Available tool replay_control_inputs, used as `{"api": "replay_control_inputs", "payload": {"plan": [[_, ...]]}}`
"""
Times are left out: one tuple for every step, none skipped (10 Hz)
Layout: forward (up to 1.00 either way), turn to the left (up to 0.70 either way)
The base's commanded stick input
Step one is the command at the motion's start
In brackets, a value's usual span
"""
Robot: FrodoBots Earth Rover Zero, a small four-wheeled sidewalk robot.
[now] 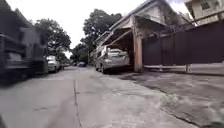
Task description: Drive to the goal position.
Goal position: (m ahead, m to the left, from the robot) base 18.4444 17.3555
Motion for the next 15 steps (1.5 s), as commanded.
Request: {"api": "replay_control_inputs", "payload": {"plan": [[0.70, 0.00], [0.70, 0.00], [0.70, 0.00], [0.70, 0.00], [0.70, -0.20], [0.70, -0.13], [0.70, 0.00], [0.70, 0.00], [0.70, 0.00], [0.70, 0.00], [0.70, 0.00], [0.70, 0.00], [0.70, 0.00], [0.70, 0.00], [0.70, 0.00]]}}
